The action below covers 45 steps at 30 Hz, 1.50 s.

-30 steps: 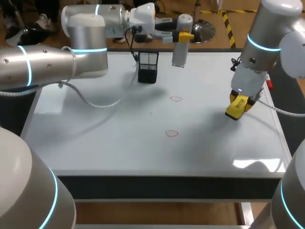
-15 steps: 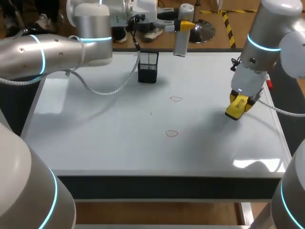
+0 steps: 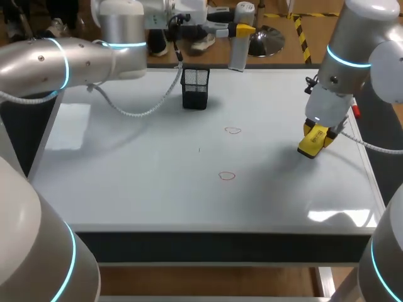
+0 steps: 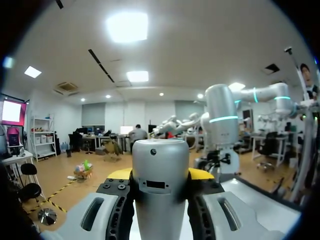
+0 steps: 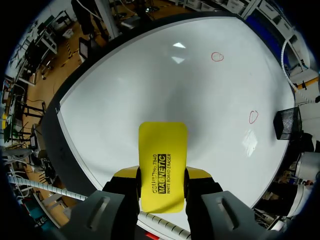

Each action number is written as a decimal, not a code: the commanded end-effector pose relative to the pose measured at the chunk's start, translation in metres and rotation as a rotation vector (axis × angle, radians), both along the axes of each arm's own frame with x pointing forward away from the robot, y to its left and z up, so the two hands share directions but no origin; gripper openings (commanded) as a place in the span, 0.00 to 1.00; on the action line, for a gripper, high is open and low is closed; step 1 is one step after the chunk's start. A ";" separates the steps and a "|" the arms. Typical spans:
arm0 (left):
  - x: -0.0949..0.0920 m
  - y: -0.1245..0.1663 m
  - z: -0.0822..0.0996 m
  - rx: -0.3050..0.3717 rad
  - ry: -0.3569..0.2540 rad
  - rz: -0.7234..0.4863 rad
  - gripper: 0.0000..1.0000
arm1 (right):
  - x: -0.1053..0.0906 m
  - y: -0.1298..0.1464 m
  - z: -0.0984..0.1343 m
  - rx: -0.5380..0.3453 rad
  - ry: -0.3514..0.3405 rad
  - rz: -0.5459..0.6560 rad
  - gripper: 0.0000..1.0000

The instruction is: Pick up the inspection probe, press it on each red-marked spot on the whiteboard one by one, put down the probe, pick up the eraser, and wipe off all the red marks.

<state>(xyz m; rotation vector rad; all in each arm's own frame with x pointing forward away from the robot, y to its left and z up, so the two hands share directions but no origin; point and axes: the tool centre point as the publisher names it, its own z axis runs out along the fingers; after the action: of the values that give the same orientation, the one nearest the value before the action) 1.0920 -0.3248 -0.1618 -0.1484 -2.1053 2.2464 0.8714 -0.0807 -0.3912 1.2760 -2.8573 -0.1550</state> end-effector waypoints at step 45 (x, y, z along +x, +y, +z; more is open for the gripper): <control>0.004 -0.001 0.001 0.000 0.001 -0.018 0.00 | 0.062 0.202 -0.002 -0.075 0.064 0.626 0.00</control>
<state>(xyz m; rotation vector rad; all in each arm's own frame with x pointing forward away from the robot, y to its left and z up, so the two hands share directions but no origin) 1.0949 -0.3255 -0.1627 -0.1644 -2.0953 2.2389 0.9193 0.0968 -0.3875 2.0727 -2.3476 -0.1962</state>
